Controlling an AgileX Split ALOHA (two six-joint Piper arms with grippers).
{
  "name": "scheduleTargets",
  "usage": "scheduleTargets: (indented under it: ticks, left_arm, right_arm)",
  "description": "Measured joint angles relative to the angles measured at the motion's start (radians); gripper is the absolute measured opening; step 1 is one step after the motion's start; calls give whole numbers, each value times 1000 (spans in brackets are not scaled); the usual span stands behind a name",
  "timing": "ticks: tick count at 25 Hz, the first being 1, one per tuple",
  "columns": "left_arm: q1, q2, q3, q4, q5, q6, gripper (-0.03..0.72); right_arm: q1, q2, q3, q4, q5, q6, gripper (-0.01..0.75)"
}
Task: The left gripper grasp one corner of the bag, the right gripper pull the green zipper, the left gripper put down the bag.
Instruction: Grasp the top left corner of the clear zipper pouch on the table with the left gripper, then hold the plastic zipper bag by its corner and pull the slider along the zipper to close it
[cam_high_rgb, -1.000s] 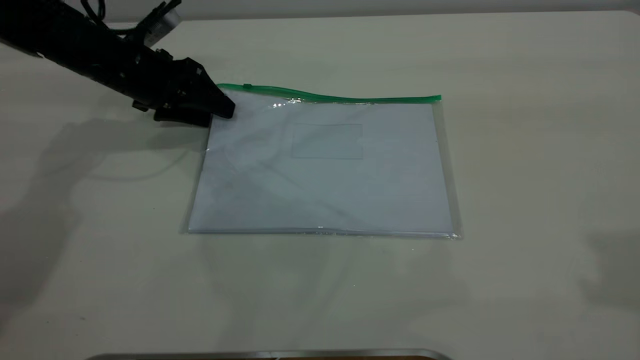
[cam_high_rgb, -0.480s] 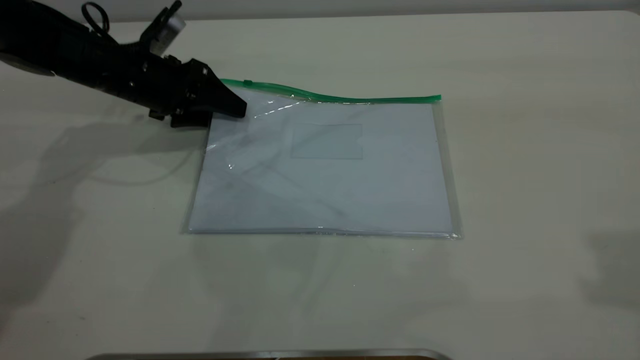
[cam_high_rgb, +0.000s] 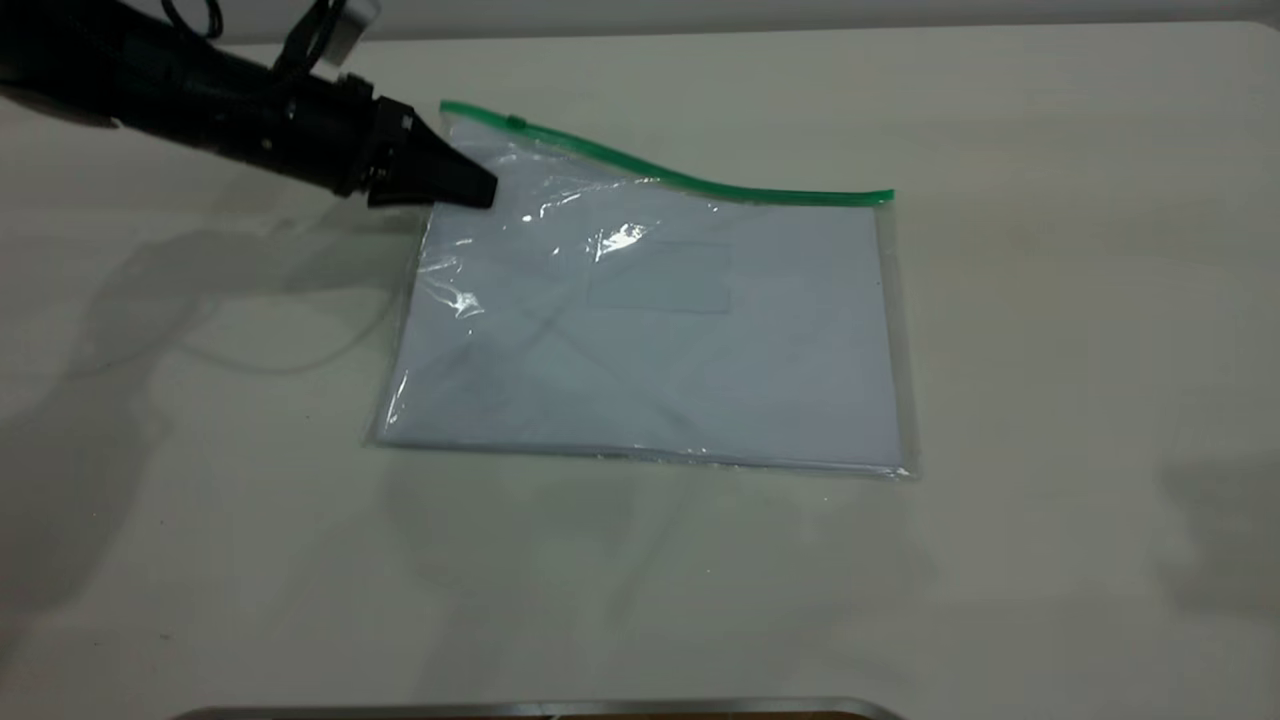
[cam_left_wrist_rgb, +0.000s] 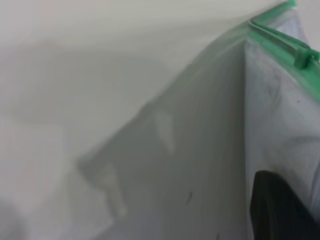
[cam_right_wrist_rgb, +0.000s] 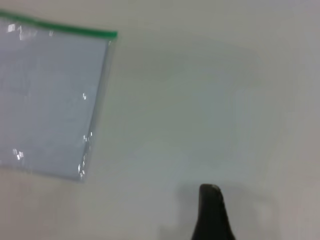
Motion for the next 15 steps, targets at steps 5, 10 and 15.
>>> scheduleTargets:
  ticks: [5, 10, 15]
  left_arm:
    - [-2, 1, -132, 155, 93, 39, 52]
    - [-24, 1, -267, 338, 182, 82, 52]
    - [-78, 1, -346, 410, 234, 165, 51]
  right_arm:
    - [0, 121, -1, 116, -41, -205, 579]
    - [0, 299, -16, 348, -116, -513, 579]
    - [3, 507, -106, 643, -120, -878, 579]
